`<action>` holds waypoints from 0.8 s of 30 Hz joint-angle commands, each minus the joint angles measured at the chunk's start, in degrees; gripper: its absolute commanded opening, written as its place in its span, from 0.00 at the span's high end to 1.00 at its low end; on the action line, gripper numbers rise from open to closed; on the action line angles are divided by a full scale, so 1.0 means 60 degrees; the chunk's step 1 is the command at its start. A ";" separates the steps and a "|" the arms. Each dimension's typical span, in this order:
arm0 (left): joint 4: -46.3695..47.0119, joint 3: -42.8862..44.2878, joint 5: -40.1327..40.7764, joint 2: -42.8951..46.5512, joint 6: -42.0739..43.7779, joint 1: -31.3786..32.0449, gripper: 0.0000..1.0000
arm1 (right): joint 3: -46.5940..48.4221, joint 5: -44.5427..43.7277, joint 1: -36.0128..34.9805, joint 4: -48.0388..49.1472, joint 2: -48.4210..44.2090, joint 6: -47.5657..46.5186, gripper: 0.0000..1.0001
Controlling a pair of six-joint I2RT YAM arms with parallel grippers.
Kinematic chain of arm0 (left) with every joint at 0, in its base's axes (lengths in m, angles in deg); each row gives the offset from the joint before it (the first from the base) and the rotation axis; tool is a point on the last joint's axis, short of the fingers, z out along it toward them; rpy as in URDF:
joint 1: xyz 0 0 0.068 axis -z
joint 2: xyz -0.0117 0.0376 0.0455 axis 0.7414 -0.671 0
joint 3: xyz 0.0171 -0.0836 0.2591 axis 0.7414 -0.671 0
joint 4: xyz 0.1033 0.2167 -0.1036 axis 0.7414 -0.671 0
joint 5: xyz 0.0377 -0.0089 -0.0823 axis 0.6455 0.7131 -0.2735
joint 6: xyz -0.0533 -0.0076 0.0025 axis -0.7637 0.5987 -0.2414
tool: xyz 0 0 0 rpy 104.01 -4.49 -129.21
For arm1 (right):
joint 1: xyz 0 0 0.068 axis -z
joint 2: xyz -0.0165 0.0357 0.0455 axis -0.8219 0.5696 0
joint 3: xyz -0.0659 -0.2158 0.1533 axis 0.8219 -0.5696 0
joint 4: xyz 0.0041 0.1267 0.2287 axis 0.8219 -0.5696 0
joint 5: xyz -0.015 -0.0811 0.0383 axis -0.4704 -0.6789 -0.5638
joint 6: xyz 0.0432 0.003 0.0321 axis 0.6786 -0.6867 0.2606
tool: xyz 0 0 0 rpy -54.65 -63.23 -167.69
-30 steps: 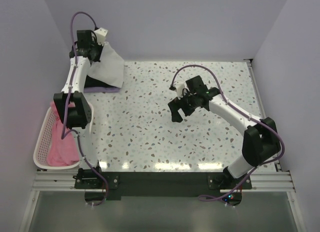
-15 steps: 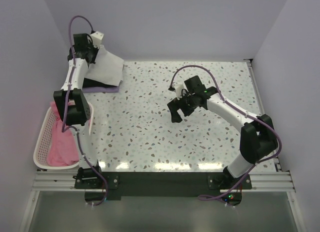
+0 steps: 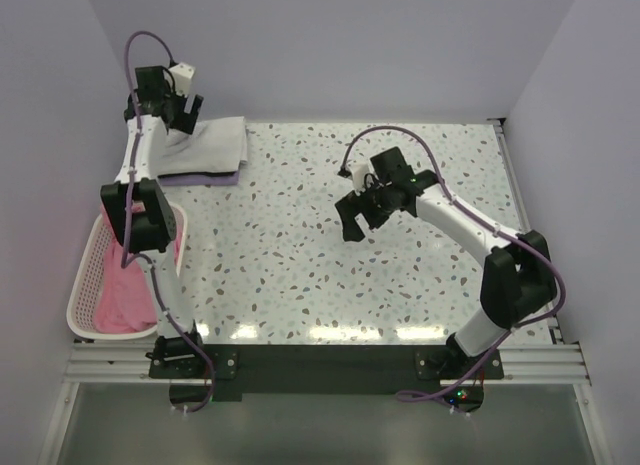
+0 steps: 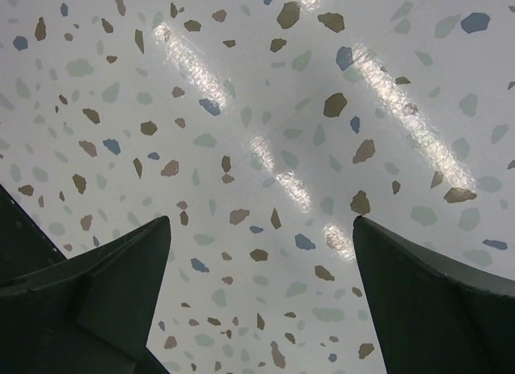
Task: Fold and stack the t-shirts
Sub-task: Neatly place the folded tshirt to the corner
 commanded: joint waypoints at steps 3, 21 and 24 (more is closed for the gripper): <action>-0.1211 0.0499 -0.0766 0.2058 -0.0884 -0.0207 0.00 | 0.0037 0.0130 0.0390 -0.0093 -0.1068 0.0195 0.01; -0.1641 0.0147 -0.3070 0.0830 -0.1133 -0.0193 0.52 | -0.0535 0.0188 0.0654 0.0068 -0.1555 0.0225 0.02; -0.1289 0.0264 -0.2469 0.0420 -0.1002 -0.0178 0.46 | -0.0359 0.0247 0.0640 -0.0049 -0.1188 0.0195 0.01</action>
